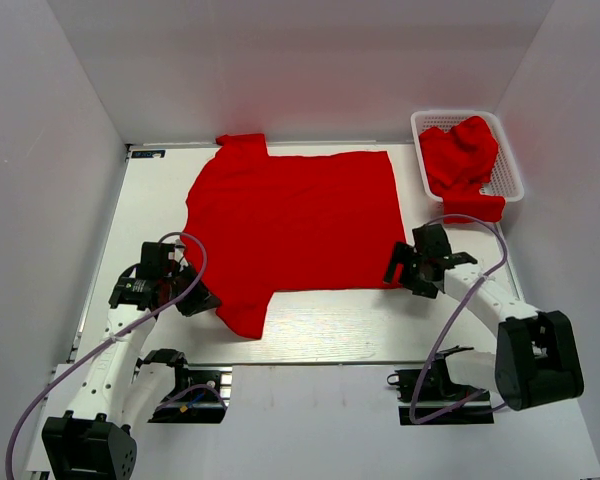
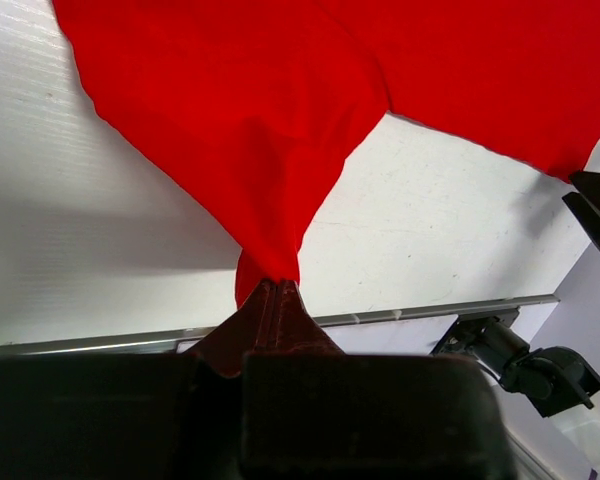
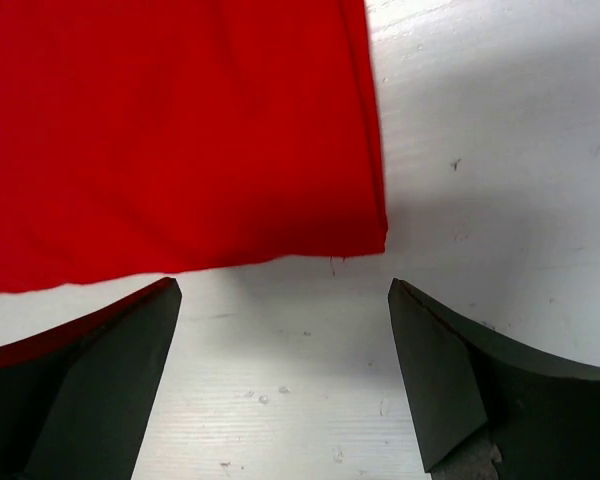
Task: Fold and stack the t-shirts
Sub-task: Grap the side of the flattened tshirt closest away from the robot with both arms
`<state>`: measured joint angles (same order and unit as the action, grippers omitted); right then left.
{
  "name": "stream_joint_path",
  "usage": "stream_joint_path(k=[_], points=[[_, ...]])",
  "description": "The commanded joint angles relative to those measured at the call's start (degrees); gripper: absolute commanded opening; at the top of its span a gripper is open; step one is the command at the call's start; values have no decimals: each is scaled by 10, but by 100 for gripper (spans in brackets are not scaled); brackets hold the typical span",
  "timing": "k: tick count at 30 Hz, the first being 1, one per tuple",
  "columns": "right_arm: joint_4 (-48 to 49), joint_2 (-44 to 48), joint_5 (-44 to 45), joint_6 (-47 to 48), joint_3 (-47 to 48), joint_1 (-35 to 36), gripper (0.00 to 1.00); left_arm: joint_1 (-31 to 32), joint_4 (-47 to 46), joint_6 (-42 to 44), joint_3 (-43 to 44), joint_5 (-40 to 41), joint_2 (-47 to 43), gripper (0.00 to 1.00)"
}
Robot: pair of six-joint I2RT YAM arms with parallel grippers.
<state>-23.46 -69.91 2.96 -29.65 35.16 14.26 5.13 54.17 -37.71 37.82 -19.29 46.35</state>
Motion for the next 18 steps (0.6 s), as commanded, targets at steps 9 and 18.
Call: stream_joint_path(k=[9,18], points=[[114,-72,24,-24,3,-4,90,3,-3,7,-5,10,2,0],[96,-46,17,-30,-12,-3,0,3,20,7,1,15,-4,0]])
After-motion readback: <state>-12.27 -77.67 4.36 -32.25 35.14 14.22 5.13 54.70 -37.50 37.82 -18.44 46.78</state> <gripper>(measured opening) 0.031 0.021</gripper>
